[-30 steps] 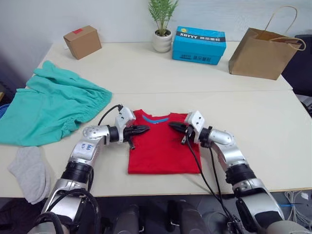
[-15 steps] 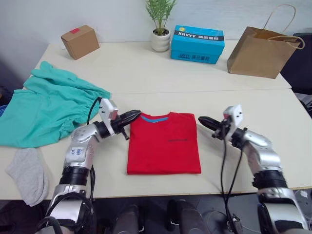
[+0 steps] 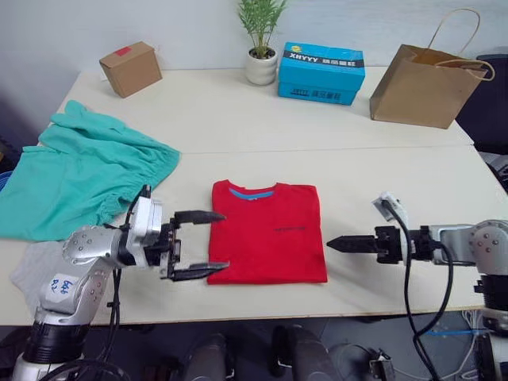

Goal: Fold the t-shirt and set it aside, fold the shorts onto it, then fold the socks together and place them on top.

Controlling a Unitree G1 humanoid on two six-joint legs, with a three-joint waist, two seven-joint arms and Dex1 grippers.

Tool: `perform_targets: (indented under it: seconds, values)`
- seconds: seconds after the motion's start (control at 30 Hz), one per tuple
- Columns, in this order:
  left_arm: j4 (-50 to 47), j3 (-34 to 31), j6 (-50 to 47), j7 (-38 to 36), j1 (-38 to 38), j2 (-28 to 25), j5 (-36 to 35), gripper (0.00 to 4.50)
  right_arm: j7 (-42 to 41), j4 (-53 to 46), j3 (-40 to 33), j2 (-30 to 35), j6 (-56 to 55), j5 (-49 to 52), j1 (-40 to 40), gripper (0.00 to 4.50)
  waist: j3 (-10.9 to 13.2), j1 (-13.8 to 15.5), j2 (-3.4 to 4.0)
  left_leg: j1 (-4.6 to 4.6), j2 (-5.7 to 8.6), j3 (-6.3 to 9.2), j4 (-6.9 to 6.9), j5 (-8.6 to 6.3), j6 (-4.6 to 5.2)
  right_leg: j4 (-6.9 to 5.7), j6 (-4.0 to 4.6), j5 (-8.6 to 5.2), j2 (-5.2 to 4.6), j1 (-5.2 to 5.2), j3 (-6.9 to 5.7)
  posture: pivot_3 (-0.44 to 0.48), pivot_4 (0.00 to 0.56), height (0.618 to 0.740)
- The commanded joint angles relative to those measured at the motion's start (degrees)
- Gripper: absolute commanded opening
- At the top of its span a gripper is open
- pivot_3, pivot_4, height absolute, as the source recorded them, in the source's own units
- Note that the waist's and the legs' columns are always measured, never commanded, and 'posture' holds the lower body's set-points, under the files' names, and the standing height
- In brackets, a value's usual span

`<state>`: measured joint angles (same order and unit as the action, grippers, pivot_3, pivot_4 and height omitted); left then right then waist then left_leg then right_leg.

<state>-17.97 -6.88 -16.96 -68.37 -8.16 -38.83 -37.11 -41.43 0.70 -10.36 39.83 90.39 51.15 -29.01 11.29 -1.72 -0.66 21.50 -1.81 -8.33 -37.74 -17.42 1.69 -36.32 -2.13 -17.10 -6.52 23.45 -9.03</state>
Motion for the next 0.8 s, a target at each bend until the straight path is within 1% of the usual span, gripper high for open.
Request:
perform_targets:
  seconds: [0.03,0.17,0.2,0.23,0.27,0.37,0.4,0.43,0.47,0.57,0.6,0.7,0.8]
  values:
    - [-1.9,-1.3,0.9,0.9,0.9,0.0,-0.5,4.46,4.6,-0.5,3.3,-6.3,1.3,-1.5,-0.8,4.5,0.0,-0.1,-0.08,-0.01,0.0,0.0,0.05,0.02,-0.03,0.0,0.0,0.0,0.02,0.01,0.0,0.0,0.15,0.74]
    - [-1.9,-0.8,1.5,1.7,1.2,0.2,0.1,4.46,7.6,0.5,4.8,-10.2,-1.6,-4.9,-2.4,4.5,-0.1,0.0,-0.23,-0.07,-0.01,-0.02,0.22,0.08,-0.1,0.01,0.0,0.0,0.06,0.01,0.0,0.0,0.15,0.74]
    - [-1.7,-0.4,1.7,1.7,1.1,0.1,0.5,4.5,8.5,1.4,5.3,-10.8,-3.5,-6.5,-2.9,4.1,-0.2,-0.1,-0.36,-0.07,-0.01,-0.02,0.23,0.09,-0.11,0.03,0.0,0.0,0.06,0.02,0.0,0.0,0.15,0.74]
    - [-1.4,-0.1,2.1,1.6,1.0,0.0,1.0,4.5,9.0,2.2,5.7,-10.9,-5.3,-8.0,-3.2,3.87,-0.3,-0.1,-0.45,-0.1,-0.01,-0.04,0.28,0.11,-0.13,0.04,0.0,0.0,0.06,0.01,0.01,0.0,0.15,0.74]
    - [-0.9,0.2,2.7,1.4,0.7,-0.1,1.7,4.5,9.0,2.9,6.0,-10.5,-6.7,-9.0,-3.3,3.53,-0.3,-0.1,-0.5,-0.1,-0.01,-0.05,0.31,0.13,-0.15,0.04,0.0,0.0,0.06,0.01,0.01,0.0,0.15,0.74]
    - [0.2,0.6,3.5,1.2,-0.1,0.0,2.4,4.5,8.0,3.4,5.9,-9.2,-8.0,-9.6,-3.4,2.43,-0.3,0.1,-0.56,-0.11,0.01,-0.05,0.32,0.16,-0.13,0.06,0.01,0.0,0.06,0.0,0.02,0.0,0.15,0.74]
    - [0.9,1.0,3.9,1.3,-0.9,0.4,2.8,4.5,7.4,3.0,5.2,-8.2,-7.9,-9.2,-3.1,2.01,-0.4,0.2,-0.57,-0.11,0.01,-0.05,0.32,0.16,-0.13,0.06,0.01,0.0,0.06,0.0,0.02,0.0,0.15,0.74]
    - [1.6,1.3,4.2,1.4,-1.6,0.7,3.1,4.5,7.1,2.5,4.5,-7.1,-7.7,-8.9,-2.8,1.69,-0.4,0.2,-0.56,-0.11,0.02,-0.05,0.32,0.16,-0.12,0.07,0.01,0.0,0.05,0.0,0.03,0.0,0.15,0.74]
    - [2.4,1.7,4.6,1.5,-2.3,1.1,3.5,4.5,6.6,1.9,3.8,-5.8,-7.4,-8.6,-2.2,1.25,-0.4,0.4,-0.56,-0.08,0.03,-0.04,0.32,0.16,-0.11,0.08,0.01,0.0,0.04,0.02,0.03,0.0,0.15,0.74]
    - [5.0,2.1,5.2,1.8,-3.7,2.7,3.7,4.5,6.2,1.3,1.8,-2.5,-7.1,-8.1,-0.5,0.13,-0.4,1.4,-0.52,-0.04,0.06,-0.03,0.41,0.16,-0.07,0.23,0.0,0.01,0.03,0.04,0.0,0.0,0.15,0.74]
    - [6.3,2.4,5.7,1.6,-4.2,3.2,4.0,4.5,6.0,1.3,0.4,-1.1,-7.1,-8.0,0.3,0.02,-0.4,1.8,-0.51,-0.02,0.07,-0.03,0.46,0.16,-0.06,0.3,0.0,0.01,0.03,0.04,-0.01,0.0,0.15,0.74]
    - [8.9,3.0,6.9,0.9,-5.6,4.1,4.8,4.5,4.9,1.4,-2.9,2.8,-7.4,-7.5,2.4,0.02,-0.4,2.5,-0.51,0.09,0.1,-0.03,0.44,0.09,0.07,0.43,-0.06,0.04,0.03,0.04,-0.06,0.0,0.15,0.74]
    - [10.7,3.4,7.6,0.3,-7.1,4.6,5.1,4.5,2.4,2.5,-5.9,8.3,-9.2,-7.7,5.2,0.02,-0.4,3.0,-0.5,0.19,0.13,-0.05,0.36,0.03,0.2,0.55,-0.17,0.1,0.01,0.05,-0.05,0.0,0.15,0.74]
